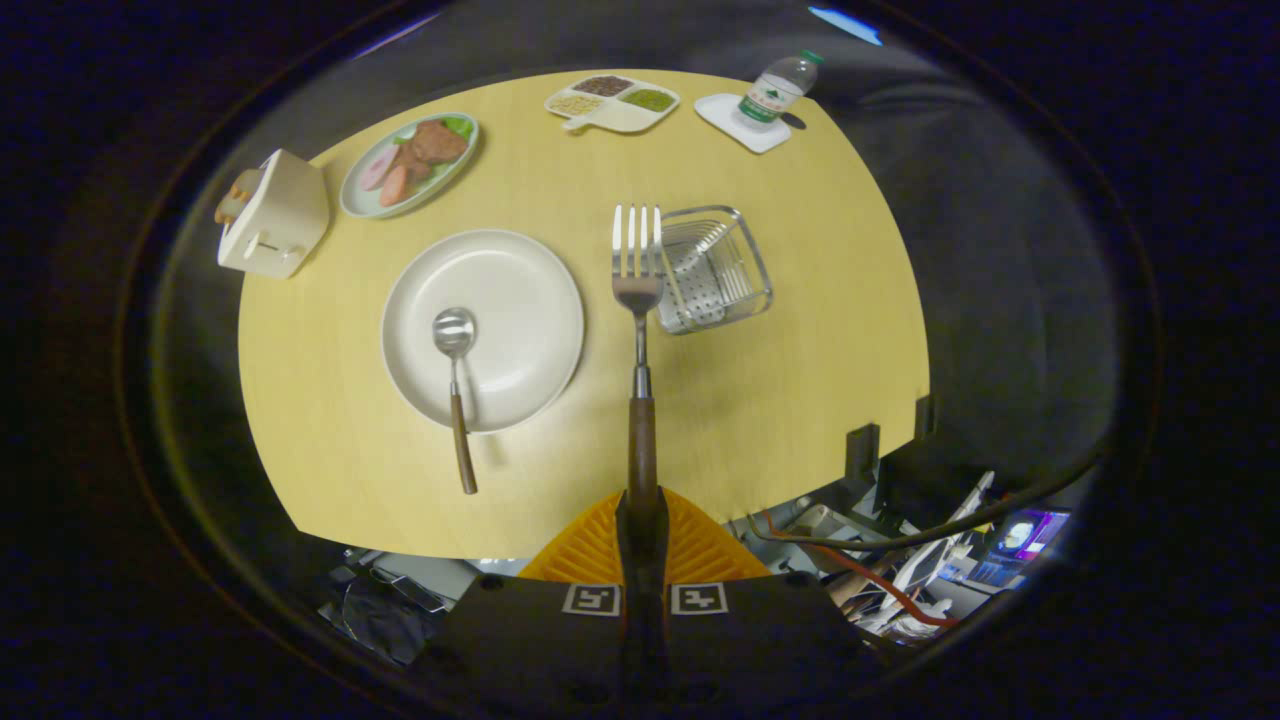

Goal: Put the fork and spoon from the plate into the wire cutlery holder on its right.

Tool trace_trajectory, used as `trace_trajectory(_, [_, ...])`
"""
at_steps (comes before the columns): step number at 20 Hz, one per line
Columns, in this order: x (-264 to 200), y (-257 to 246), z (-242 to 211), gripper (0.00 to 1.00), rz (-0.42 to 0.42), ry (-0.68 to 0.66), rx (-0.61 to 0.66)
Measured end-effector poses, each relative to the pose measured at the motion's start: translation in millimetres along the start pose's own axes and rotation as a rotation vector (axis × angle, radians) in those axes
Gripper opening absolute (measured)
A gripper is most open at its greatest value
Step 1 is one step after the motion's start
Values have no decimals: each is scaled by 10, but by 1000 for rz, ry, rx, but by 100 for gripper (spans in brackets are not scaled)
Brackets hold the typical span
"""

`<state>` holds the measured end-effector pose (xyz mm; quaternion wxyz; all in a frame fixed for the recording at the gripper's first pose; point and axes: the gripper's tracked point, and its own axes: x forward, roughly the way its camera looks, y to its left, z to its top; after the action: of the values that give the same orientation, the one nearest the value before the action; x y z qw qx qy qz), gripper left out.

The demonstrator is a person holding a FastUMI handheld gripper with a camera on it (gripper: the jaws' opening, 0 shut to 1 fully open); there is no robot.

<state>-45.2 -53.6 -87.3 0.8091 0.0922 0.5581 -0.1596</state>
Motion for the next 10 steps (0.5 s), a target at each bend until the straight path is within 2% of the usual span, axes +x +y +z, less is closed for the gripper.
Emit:
trace_trajectory(3, [99, -146, 31, 5, -2, 44, 39])
trace_trajectory(10, [509, -239, 115, 5, 53, 171, 62])
